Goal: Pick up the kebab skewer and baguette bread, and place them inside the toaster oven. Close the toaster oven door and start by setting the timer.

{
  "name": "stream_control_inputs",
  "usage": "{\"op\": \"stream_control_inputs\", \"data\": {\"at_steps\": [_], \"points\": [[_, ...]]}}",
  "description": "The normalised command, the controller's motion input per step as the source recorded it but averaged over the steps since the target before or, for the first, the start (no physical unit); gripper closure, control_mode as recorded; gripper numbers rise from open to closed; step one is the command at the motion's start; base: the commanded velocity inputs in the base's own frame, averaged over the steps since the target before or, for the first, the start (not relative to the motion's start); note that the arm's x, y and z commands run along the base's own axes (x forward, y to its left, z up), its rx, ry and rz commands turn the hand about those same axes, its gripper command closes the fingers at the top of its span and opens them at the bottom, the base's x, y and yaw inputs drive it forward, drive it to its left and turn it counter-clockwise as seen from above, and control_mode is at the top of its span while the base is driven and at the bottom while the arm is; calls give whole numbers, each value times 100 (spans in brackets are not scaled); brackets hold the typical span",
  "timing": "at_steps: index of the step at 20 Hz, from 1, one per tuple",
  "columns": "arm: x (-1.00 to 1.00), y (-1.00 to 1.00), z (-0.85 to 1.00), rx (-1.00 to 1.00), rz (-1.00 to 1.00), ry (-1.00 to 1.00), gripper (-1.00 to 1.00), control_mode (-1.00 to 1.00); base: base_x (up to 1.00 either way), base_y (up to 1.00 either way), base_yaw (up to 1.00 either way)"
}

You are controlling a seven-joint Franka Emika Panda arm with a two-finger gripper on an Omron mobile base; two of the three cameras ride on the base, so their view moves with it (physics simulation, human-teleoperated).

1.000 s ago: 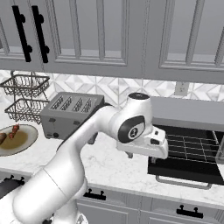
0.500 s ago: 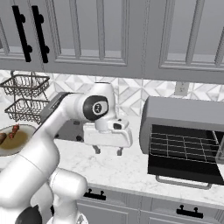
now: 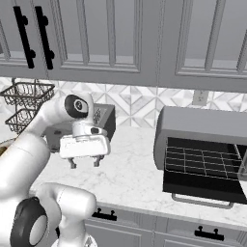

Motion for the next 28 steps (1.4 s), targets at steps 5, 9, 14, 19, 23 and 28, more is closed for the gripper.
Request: {"op": "stream_control_inputs", "data": {"at_steps": [5,9,14,19,23,28], "points": [[-10,99,-3,21,6,29,-100,-100,0,0,0],[-27,55,-28,42,1,-11,-100,-100,0,0,0],[-38,46,-25,30,0,-47,-100,-100,0,0,0],[-15,97,10,3,-4,-44,-100,-100,0,0,0],[11,100,29,-5,-16,-30,-100,-100,0,0,0],[19,100,19,-9,-20,-13,-100,-100,0,0,0]]}}
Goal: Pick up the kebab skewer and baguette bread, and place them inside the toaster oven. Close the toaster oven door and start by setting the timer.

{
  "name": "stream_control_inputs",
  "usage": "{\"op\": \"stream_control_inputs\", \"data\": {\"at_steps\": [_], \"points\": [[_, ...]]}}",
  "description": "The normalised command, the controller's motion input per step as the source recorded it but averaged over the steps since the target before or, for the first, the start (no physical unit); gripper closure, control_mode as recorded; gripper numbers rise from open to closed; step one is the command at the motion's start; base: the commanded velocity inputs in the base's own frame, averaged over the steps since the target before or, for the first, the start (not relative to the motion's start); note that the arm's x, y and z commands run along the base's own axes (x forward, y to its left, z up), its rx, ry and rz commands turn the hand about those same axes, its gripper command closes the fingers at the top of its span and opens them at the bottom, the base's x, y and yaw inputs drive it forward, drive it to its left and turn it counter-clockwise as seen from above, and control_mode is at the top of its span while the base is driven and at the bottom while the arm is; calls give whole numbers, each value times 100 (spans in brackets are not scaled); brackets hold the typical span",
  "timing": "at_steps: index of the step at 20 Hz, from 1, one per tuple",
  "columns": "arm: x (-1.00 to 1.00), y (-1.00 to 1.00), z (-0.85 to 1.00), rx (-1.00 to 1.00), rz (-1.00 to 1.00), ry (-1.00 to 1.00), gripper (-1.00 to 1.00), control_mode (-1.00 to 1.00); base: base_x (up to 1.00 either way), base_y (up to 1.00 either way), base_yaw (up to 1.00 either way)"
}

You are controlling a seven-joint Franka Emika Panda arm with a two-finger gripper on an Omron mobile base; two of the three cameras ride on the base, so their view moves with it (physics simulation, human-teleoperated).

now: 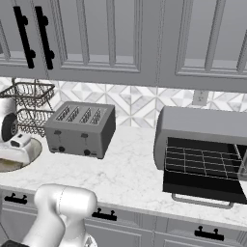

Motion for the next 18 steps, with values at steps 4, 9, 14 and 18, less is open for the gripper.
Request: {"op": "stream_control_inputs", "data": {"at_steps": [4,9,14,18], "points": [[22,100,0,-8,-20,-12,-100,-100,0,0,0],[44,96,0,-3,-15,-11,-100,-100,0,0,0],[64,82,-23,-8,-5,-3,-100,-100,0,0,0],[63,59,-44,-5,0,0,-100,-100,0,0,0]]}}
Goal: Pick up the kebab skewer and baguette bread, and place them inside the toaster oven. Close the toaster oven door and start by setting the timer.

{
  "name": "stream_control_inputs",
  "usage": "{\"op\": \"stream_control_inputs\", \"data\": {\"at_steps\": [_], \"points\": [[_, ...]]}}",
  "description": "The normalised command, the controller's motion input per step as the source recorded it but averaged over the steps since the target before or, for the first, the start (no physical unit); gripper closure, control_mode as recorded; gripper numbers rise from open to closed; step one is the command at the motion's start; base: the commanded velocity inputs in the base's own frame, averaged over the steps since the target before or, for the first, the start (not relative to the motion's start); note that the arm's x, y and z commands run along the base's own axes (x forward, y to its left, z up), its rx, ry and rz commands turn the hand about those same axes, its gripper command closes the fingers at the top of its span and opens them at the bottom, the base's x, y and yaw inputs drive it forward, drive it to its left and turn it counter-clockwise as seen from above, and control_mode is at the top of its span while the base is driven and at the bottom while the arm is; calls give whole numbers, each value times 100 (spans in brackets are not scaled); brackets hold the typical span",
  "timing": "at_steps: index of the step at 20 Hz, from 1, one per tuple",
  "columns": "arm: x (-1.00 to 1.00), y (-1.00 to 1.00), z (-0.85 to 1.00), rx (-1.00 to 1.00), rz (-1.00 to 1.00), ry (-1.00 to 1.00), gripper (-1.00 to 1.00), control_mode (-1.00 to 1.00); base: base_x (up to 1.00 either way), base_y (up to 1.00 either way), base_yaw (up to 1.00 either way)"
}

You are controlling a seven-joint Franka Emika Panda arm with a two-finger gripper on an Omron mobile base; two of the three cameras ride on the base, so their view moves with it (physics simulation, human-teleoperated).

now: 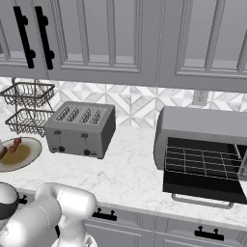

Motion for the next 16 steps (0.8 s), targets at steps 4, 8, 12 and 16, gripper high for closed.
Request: {"op": "stream_control_inputs", "data": {"at_steps": [4,8,12,16], "points": [[48,30,-57,-1,0,0,-100,-100,0,0,0],[41,25,-59,0,0,0,-100,-100,0,0,0],[23,46,-29,0,0,0,-100,-100,0,0,0],[19,41,-4,-1,0,0,-100,-100,0,0,0]]}}
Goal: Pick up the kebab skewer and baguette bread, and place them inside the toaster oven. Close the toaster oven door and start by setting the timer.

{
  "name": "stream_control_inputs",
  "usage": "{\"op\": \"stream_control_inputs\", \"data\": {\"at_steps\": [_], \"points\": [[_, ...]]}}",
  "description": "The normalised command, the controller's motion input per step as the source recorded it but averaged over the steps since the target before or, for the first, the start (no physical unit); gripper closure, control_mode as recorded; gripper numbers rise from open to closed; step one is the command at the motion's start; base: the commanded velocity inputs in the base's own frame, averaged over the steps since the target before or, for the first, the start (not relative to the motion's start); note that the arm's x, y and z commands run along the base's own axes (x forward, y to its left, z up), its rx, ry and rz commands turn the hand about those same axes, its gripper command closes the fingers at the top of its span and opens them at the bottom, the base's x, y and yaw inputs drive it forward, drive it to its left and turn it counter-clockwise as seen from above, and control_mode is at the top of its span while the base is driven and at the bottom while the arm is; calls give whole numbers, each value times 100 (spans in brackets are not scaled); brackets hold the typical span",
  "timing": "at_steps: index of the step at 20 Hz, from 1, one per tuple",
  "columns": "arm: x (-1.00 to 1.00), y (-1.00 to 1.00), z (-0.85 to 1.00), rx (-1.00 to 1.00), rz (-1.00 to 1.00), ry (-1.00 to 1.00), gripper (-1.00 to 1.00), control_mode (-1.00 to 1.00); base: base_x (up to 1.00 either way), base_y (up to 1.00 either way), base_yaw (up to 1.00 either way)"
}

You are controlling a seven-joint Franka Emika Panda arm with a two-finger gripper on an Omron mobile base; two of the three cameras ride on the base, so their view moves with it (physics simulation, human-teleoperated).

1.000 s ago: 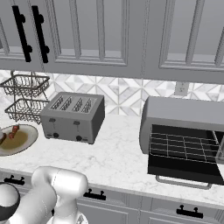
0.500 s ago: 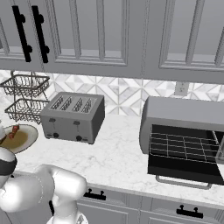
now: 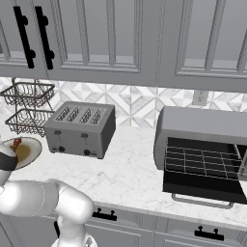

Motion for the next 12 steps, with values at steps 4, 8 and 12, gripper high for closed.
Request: {"op": "stream_control_inputs", "data": {"at_steps": [4,8,12], "points": [[23,17,-23,0,0,0,-100,-100,0,0,0],[22,7,-33,0,0,0,-100,-100,0,0,0],[29,30,-34,0,0,0,-100,-100,0,0,0]]}}
